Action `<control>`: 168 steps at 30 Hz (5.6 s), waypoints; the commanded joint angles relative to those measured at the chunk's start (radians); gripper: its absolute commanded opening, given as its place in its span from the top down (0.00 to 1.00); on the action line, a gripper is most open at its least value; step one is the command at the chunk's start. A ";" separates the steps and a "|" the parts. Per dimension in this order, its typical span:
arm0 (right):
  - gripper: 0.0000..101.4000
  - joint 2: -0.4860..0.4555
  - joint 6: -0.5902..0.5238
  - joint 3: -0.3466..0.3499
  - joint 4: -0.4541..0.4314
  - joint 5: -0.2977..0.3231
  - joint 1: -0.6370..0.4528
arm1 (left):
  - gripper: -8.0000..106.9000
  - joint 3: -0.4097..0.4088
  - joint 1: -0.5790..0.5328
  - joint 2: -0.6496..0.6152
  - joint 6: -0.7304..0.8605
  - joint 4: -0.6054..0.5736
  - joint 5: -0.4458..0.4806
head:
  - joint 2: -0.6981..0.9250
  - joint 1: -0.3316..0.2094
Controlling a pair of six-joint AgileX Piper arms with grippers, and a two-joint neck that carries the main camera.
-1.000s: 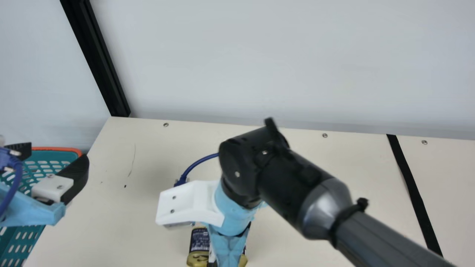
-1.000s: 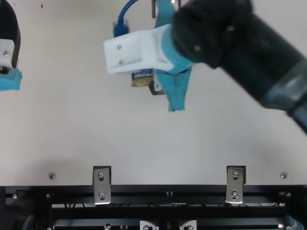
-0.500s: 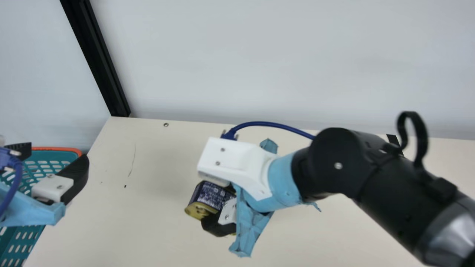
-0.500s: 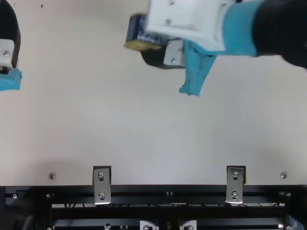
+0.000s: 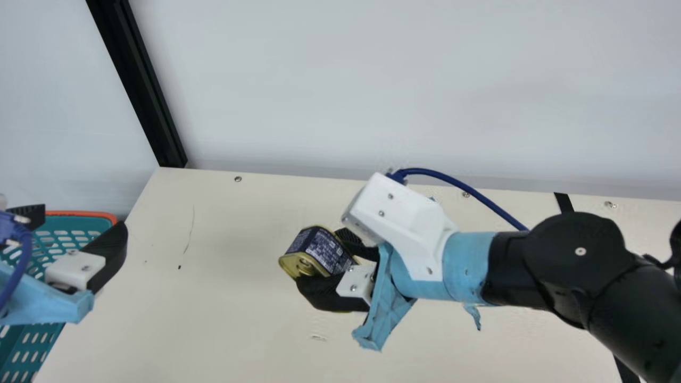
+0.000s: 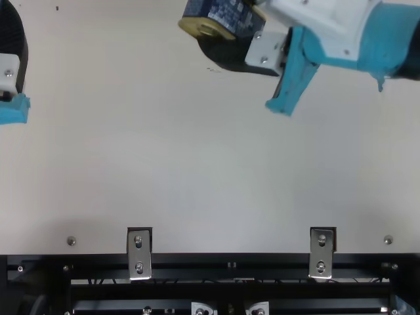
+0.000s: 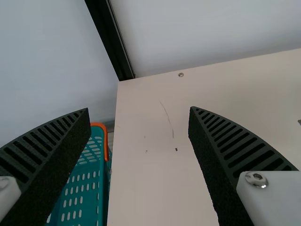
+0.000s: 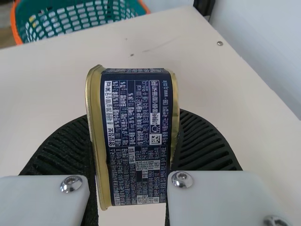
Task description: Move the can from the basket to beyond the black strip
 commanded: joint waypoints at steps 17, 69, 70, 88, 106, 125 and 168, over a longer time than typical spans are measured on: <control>1.00 0.174 -0.348 -0.006 0.366 0.160 -0.133 | 0.15 0.000 0.000 0.000 0.000 0.000 0.000 | -0.002 -0.003; 1.00 0.205 -0.471 -0.014 0.519 0.115 -0.130 | 0.15 0.000 0.000 0.000 0.000 0.000 0.000 | -0.002 -0.003; 1.00 0.192 -0.471 -0.005 0.518 0.111 -0.129 | 0.15 0.000 0.000 0.000 0.000 0.000 0.000 | -0.002 -0.003; 1.00 -0.018 -0.314 0.111 0.379 -0.050 -0.156 | 0.15 0.000 0.000 0.000 0.000 0.000 0.000 | -0.140 -0.008; 1.00 -0.188 0.109 0.182 -0.112 -0.191 -0.319 | 0.15 0.000 0.000 0.000 0.000 0.000 0.000 | -0.404 -0.049; 1.00 -0.231 0.438 0.165 -0.630 -0.112 -0.583 | 0.15 0.000 0.000 0.000 0.000 0.000 0.000 | -0.450 -0.035; 1.00 -0.047 0.615 0.077 -1.182 -0.025 -0.864 | 0.15 0.000 0.000 0.000 0.000 0.000 0.000 | -0.423 0.008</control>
